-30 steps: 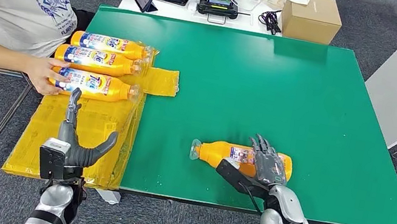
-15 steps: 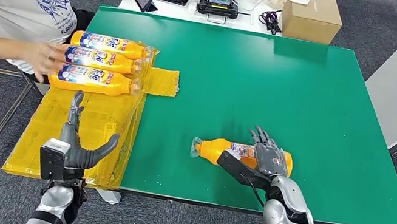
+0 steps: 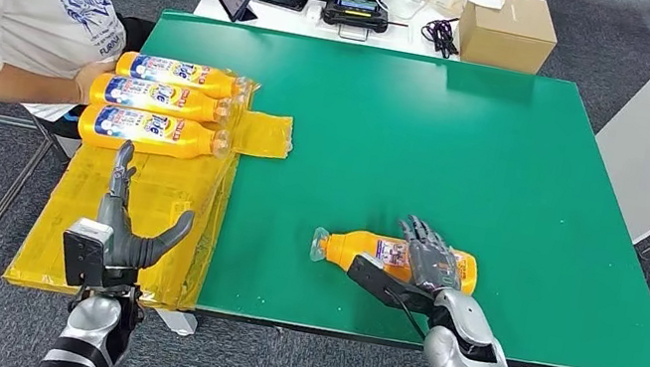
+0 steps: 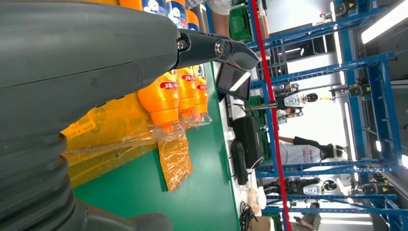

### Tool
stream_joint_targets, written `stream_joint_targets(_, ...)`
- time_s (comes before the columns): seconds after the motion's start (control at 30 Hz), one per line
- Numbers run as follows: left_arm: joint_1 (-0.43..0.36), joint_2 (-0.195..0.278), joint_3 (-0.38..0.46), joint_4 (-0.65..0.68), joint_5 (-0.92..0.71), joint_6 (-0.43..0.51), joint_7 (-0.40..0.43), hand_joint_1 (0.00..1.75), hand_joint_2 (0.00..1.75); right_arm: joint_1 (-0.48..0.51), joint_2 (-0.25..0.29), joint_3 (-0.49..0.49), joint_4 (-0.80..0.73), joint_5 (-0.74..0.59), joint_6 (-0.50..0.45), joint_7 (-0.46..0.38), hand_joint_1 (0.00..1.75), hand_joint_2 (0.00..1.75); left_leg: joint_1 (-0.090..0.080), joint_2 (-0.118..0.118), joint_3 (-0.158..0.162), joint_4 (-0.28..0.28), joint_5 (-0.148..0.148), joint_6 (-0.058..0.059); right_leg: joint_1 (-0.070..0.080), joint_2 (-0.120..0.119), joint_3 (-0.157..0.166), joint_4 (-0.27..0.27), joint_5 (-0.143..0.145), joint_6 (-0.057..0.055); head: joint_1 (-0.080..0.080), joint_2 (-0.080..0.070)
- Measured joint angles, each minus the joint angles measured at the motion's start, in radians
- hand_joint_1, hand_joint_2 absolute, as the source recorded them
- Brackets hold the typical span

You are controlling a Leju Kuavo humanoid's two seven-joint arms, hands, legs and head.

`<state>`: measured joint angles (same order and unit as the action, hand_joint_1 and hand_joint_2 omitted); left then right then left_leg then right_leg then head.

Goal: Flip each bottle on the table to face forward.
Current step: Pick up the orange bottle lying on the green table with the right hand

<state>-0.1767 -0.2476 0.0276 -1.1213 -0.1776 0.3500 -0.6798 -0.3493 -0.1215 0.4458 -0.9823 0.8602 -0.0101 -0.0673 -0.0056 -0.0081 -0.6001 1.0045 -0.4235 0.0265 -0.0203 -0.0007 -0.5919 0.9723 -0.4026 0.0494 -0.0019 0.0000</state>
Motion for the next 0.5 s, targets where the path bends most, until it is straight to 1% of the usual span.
stream_joint_targets(0.43,-0.004,0.000,0.000,0.029,0.000,-0.006,0.000,0.00,1.75,-0.033,0.000,0.011,0.060,0.000,0.000,0.011,0.00,1.75,0.000,0.001,0.007,0.000,0.000,0.000,0.000,0.000,0.006,0.000,0.000,0.000,0.000,0.000)
stream_joint_targets(0.47,-0.004,0.000,0.000,0.031,0.000,-0.006,0.000,0.00,1.75,-0.034,0.000,0.011,0.061,0.000,0.000,0.011,0.06,1.75,0.000,0.001,0.007,0.000,0.000,0.000,0.000,0.000,0.006,0.000,0.000,0.000,0.000,0.000)
stream_joint_targets(0.5,-0.004,0.000,0.000,0.032,0.000,-0.006,0.000,0.00,1.75,-0.034,0.000,0.011,0.063,0.000,0.000,0.011,0.41,1.75,0.000,0.001,0.007,0.000,0.000,0.000,0.000,0.000,0.006,0.000,0.000,0.000,0.000,0.000)
